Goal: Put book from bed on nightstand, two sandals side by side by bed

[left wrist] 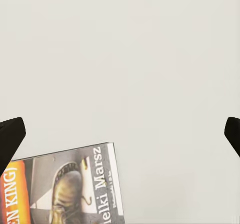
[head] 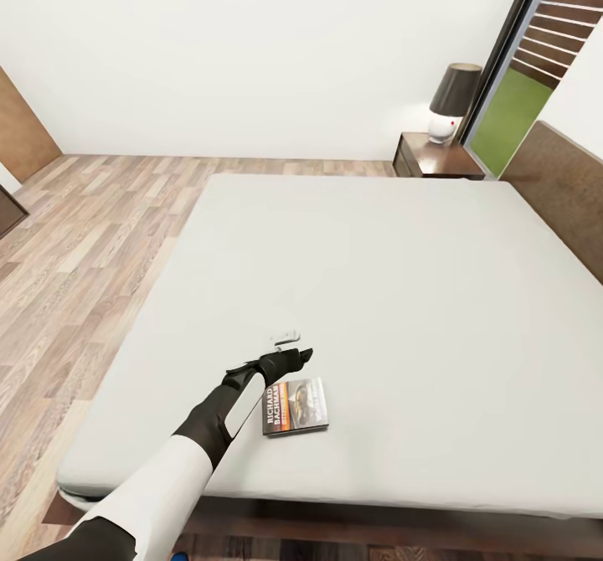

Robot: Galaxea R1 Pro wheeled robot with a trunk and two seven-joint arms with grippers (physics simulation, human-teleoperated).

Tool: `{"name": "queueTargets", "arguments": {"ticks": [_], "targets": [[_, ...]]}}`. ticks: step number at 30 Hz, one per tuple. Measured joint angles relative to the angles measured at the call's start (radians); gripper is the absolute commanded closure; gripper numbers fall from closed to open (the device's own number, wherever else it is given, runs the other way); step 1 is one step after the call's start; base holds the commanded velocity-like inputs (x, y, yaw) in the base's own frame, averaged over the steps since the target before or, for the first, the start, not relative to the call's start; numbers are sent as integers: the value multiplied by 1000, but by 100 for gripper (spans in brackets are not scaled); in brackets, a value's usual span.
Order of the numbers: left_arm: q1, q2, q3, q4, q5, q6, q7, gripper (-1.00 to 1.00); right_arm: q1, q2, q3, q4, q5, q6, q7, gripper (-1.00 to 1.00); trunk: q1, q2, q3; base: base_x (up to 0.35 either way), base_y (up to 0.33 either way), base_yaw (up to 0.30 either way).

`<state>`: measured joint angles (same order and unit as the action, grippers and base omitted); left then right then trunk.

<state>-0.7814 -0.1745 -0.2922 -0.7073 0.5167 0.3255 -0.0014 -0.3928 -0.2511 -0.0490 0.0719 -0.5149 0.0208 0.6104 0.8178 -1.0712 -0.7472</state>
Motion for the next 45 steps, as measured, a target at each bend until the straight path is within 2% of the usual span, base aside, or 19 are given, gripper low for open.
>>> {"name": "queueTargets", "arguments": {"ticks": [45], "targets": [[0, 0, 0, 0, 0, 0, 0, -100, 0, 1, 0, 0, 0, 0, -1, -100, 173, -315, -141, 0, 0, 0]]}}
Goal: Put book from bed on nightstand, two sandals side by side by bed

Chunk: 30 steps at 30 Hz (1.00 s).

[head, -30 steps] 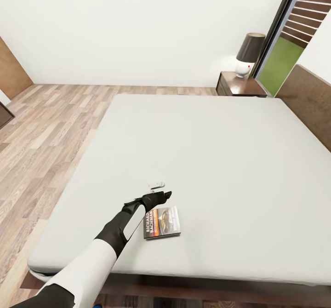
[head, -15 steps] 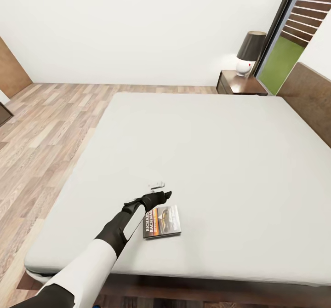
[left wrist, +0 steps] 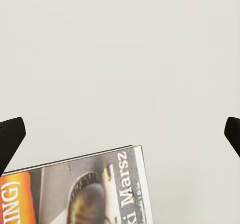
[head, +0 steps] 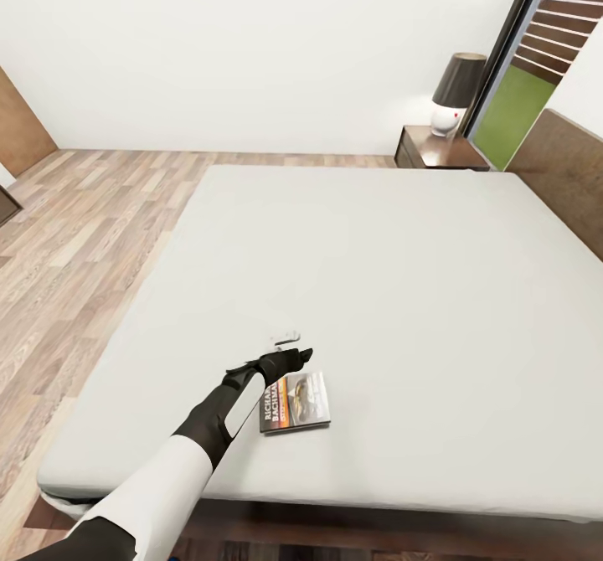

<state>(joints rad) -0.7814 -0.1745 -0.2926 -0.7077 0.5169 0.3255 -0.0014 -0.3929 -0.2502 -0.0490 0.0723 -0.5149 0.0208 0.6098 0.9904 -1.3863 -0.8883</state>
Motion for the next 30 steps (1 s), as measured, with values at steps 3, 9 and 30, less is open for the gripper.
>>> {"name": "queueTargets", "arguments": {"ticks": [3, 9, 30], "targets": [[0, 0, 0, 0, 0, 0, 0, -100, 0, 0, 0, 0, 0, 0, 0, -100, 12, -21, -9, 0, 0, 0], [-1, 0, 0, 0, 0, 0, 0, -100, 0, 0, 0, -1, 0, 0, 0, -100, 35, -63, -28, 0, 0, 0], [-1, 0, -1, 0, 0, 0, 0, -100, 0, 0, 0, 0, 0, 0, 0, -100, 111, -203, -91, 0, 0, 0]]}}
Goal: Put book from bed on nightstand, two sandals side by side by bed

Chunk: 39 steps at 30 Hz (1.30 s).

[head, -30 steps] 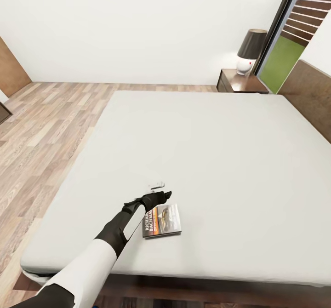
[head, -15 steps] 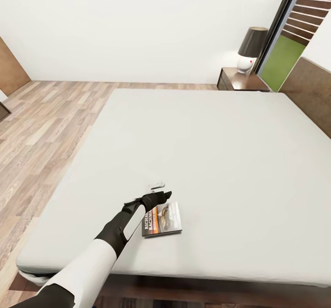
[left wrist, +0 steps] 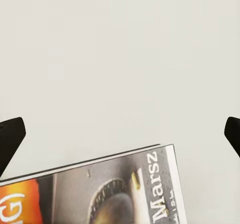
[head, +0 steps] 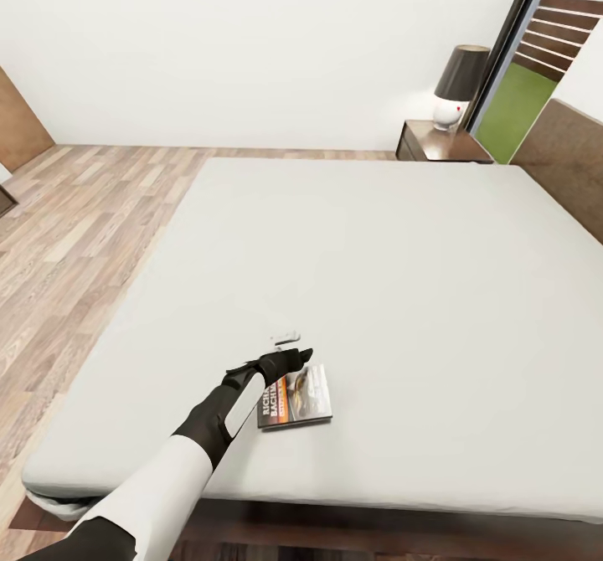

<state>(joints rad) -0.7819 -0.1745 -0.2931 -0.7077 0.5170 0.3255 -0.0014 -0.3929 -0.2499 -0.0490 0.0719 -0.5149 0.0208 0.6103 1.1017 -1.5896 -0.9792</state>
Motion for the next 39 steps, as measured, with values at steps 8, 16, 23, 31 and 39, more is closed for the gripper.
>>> {"name": "queueTargets", "arguments": {"ticks": [8, 16, 23, 31, 39], "targets": [[0, 0, 0, 0, 0, 0, 0, -100, 0, 0, 0, 0, 0, 0, 0, -100, 0, 0, 0, 0, 0, 0], [0, 0, 0, 0, 0, 0, 0, -100, 0, 0, 0, 0, 0, 0, 1, -100, 4, -7, -3, 0, 0, 0], [0, 0, 0, 0, 0, 0, 0, -100, 0, 0, 0, 0, 0, 0, 0, -100, 31, -56, -25, 0, 0, 0], [0, 0, 0, 0, 0, 0, 0, -100, 0, 0, 0, 0, 0, 0, 0, -100, 31, -56, -25, 0, 0, 0], [0, 0, 0, 0, 0, 0, 0, -100, 0, 0, 0, 0, 0, 0, 0, -100, 31, -56, -25, 0, 0, 0]]}}
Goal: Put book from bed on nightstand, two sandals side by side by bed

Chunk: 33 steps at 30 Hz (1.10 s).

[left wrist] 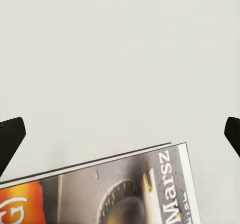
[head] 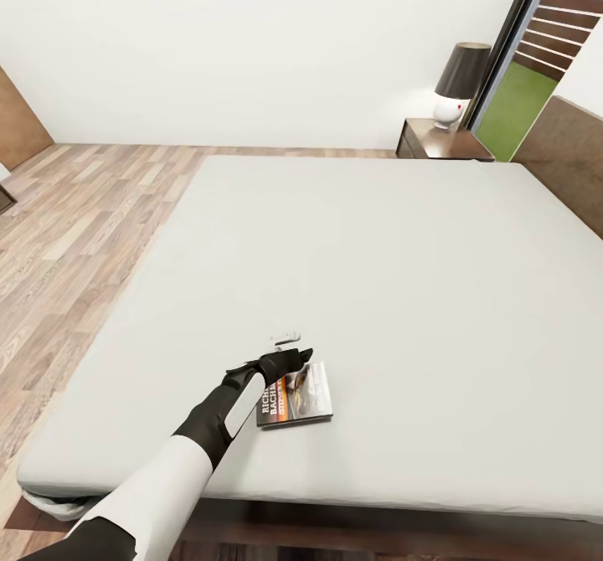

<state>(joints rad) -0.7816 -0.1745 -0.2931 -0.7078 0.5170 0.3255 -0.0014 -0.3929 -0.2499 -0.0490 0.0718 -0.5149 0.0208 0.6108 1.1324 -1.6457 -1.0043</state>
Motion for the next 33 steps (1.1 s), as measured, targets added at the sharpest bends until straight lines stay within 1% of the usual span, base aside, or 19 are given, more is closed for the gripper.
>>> {"name": "queueTargets", "arguments": {"ticks": [1, 6, 23, 30, 33], "targets": [[0, 0, 0, 0, 0, 0, 0, -100, 0, 0, 0, 0, 0, 0, 0, -100, 0, 0, 0, 0, 0, 0], [0, 0, 0, 0, 0, 0, 0, -100, 0, 0, 0, 0, 0, 0, -1, -100, 19, -35, -16, 0, 0, 0], [0, 0, 0, 1, 0, 0, 0, -100, 0, 0, 0, 0, 0, 0, 0, -100, 19, -35, -16, 0, 0, 0], [0, 0, 0, 0, 0, 0, 0, -100, 0, 0, 0, 0, 0, 0, -1, -100, 46, -84, -37, 0, 0, 0], [0, 0, 0, 0, 0, 0, 0, -100, 0, 0, 0, 0, 0, 0, -1, -100, 46, -84, -38, 0, 0, 0]]}}
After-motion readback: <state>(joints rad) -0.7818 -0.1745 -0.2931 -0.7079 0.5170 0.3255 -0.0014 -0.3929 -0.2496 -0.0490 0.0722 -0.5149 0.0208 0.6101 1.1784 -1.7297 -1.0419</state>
